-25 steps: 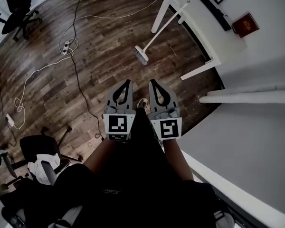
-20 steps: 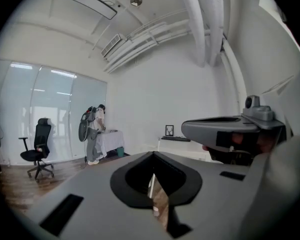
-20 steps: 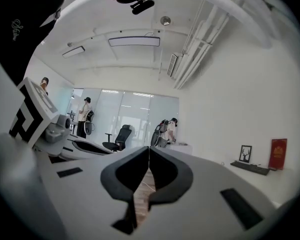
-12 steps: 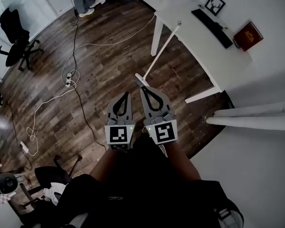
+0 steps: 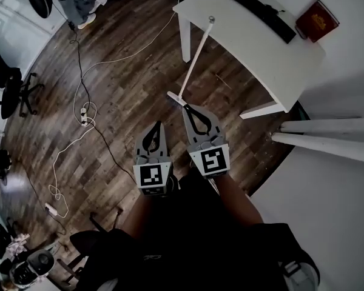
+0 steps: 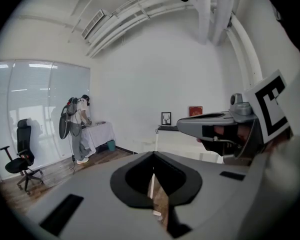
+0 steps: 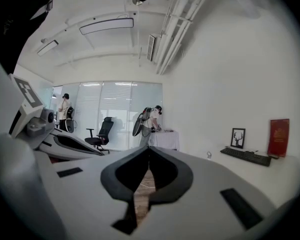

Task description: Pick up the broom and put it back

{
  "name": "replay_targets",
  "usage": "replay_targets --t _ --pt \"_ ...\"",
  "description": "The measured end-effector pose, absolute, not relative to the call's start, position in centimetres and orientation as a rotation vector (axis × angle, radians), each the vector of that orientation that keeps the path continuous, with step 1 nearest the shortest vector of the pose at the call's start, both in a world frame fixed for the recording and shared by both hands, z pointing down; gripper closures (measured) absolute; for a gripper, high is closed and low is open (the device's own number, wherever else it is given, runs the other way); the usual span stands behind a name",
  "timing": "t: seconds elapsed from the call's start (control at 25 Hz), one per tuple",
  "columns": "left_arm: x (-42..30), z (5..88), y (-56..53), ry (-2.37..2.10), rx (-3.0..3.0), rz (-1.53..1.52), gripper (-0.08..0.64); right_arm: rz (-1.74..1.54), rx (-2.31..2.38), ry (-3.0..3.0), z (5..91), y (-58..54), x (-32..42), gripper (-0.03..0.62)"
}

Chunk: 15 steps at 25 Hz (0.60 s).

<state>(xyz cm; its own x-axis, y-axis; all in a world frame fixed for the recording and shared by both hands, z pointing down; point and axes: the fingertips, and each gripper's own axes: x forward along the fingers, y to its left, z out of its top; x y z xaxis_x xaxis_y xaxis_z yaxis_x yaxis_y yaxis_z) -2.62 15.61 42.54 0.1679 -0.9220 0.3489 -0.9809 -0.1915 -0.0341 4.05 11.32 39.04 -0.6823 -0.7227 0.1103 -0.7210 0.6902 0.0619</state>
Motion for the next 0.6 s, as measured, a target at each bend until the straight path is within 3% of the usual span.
replay_targets --t 0.6 --pt "-9.7 46.3 -0.3 -1.38 2.447 0.444 0.558 0.11 1.531 -2.437 44.0 -3.7 -1.7 0.569"
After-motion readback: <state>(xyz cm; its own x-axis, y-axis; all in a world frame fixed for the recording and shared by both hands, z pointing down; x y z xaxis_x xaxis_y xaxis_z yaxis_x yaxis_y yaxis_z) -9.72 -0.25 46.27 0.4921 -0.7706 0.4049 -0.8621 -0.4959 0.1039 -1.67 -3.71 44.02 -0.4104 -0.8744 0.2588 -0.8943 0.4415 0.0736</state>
